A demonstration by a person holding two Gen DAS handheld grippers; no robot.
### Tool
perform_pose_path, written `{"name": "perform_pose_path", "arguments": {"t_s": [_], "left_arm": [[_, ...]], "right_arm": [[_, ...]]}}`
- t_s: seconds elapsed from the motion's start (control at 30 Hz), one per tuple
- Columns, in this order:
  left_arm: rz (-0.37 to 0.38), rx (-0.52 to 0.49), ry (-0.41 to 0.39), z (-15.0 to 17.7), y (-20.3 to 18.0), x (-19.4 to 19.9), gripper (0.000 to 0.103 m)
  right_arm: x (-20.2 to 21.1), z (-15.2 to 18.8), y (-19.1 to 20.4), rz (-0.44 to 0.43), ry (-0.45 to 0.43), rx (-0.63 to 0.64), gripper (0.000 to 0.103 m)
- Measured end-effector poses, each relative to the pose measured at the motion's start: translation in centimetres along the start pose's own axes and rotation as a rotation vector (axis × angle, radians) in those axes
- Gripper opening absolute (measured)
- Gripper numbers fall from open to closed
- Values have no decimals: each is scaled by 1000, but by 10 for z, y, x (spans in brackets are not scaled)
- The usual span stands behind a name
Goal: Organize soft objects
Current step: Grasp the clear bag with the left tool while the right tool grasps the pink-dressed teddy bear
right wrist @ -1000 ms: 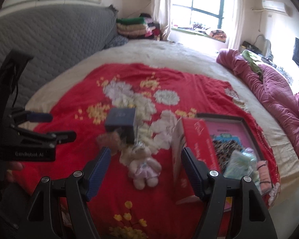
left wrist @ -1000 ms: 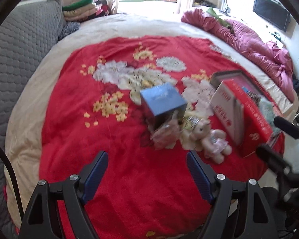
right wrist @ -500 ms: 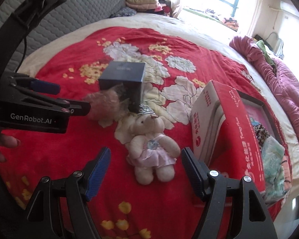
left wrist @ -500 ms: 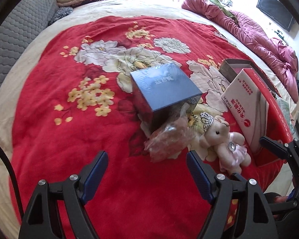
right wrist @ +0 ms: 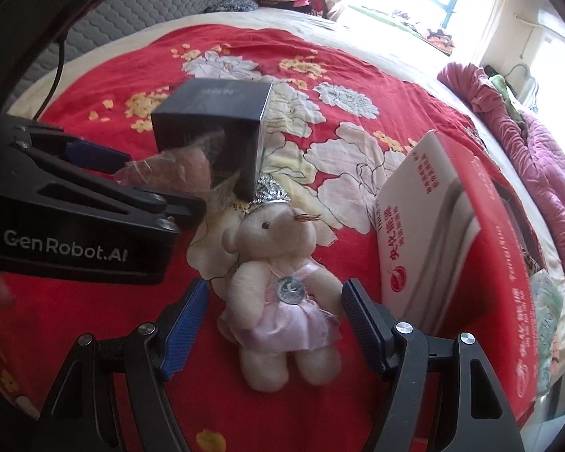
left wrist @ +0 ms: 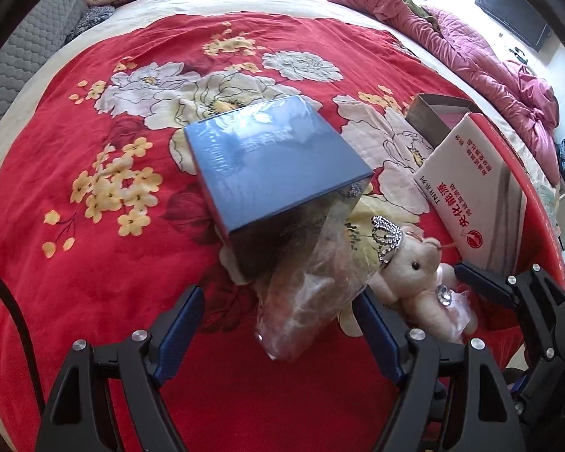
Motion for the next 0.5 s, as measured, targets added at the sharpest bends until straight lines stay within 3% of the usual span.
{"name": "perform_pose_path", "arguments": {"t_s": [0.1, 0.27, 0.33, 0.5], "left_arm": [[20, 16, 14, 1, 0, -2, 75], [58, 25, 15, 1, -2, -2, 58], [78, 31, 18, 2, -4, -2, 51], [66, 11, 15, 3, -8, -1, 49]], "right_arm": [[-4, -1, -2, -3, -13, -22, 73], [-9, 4, -15, -3, -5, -100, 46], [-7, 4, -17, -9, -12, -108, 45], [0, 7, -18, -17, -25, -132, 41]]}}
Point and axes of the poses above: each gripper's, at about its wrist camera, not at the fingertips, and x roughly against the way its jaws point, y to its left, z to its underside, the point moved 5 cm from there along -x, roughly the way its jaws point, and after that the axes turned 6 degrees about x, right-handed, at the moved point
